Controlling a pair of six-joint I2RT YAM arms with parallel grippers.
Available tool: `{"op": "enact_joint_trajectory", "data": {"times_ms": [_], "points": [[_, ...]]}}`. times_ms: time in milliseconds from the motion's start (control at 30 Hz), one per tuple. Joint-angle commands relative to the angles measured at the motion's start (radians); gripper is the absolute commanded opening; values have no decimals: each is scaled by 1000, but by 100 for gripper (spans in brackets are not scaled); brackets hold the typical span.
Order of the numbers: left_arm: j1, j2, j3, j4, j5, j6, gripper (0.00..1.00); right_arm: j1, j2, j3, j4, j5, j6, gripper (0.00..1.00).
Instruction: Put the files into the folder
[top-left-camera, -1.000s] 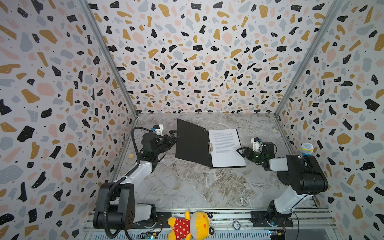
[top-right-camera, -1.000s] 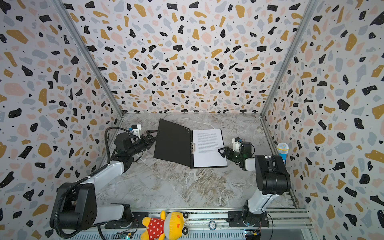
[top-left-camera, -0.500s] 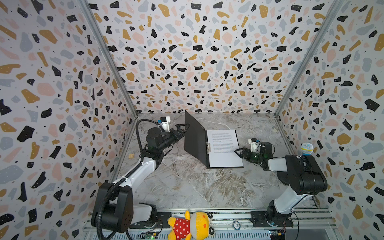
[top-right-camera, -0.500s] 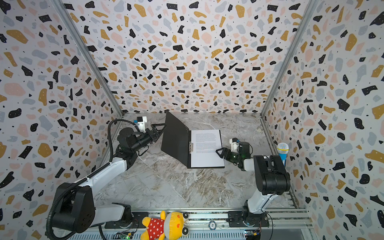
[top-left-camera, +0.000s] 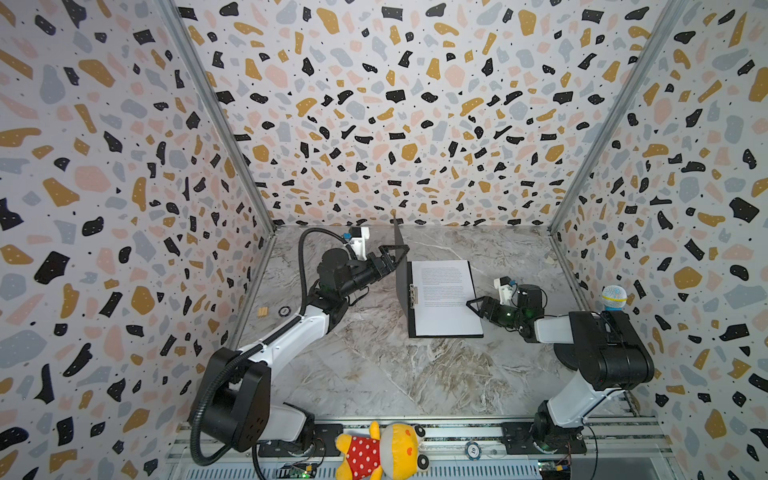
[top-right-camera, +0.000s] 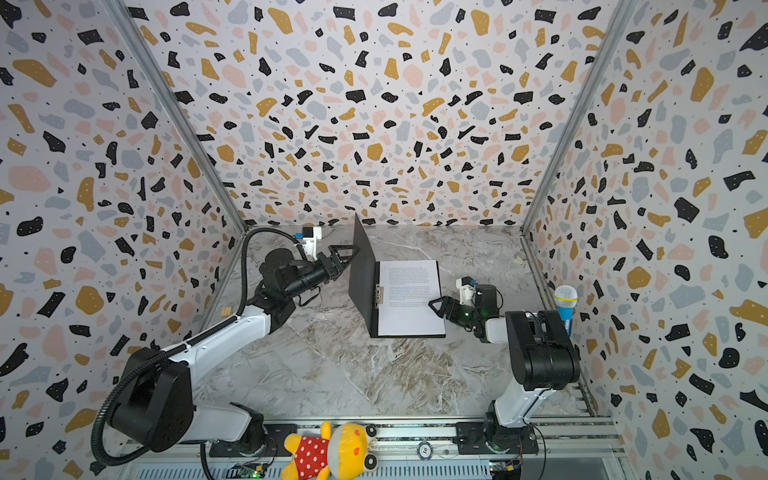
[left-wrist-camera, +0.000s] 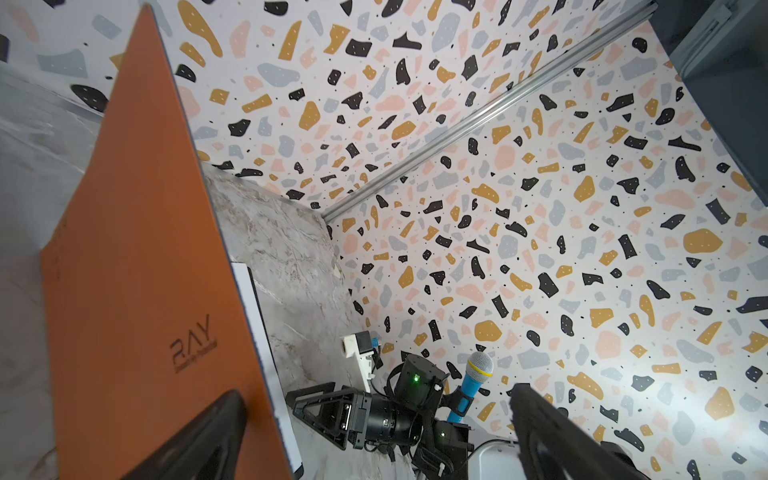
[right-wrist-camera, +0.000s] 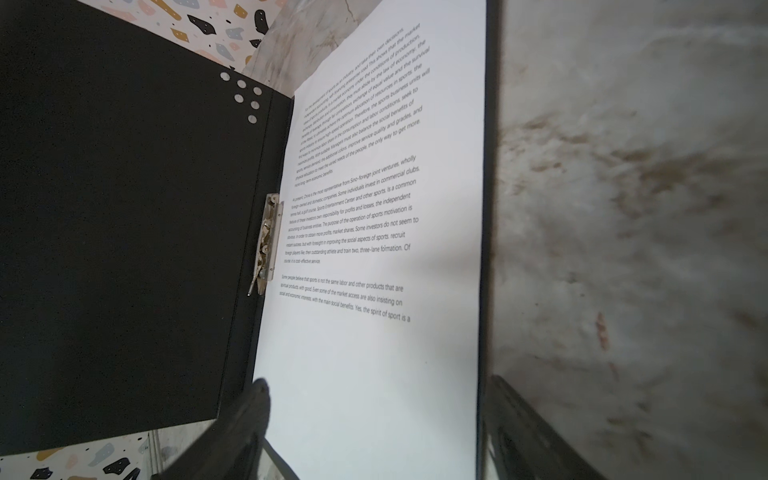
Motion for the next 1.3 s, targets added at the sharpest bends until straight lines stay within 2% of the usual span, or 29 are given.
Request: {"op": "enact_joint_trajectory", "data": {"times_ms": [0,333,533,667,933,1100,1267], "points": [[-44,21,49,46,-20,5,100,14,13,-45,-160,9,22,82],[-154,105,123,122,-55,-26,100,-24,-17,-46,-191,10,4,82],[-158,111,140,123,-58,-18,100,-71,-76,-46,-245,21,-26,82],[-148,81,136,42,-80,47,100,-111,-126,-48,-286,45,-44,83],[23,-56,-27,-5,-111,63,100,-232,-286,-64,-353,135,-74,84],[122,-128,-79,-173,-140,169,100,-249,-332,-35,-368,144,-85,85],[209,-184,-102,-387,-264,277,100,-247,-363,-28,-333,111,-97,85]]}}
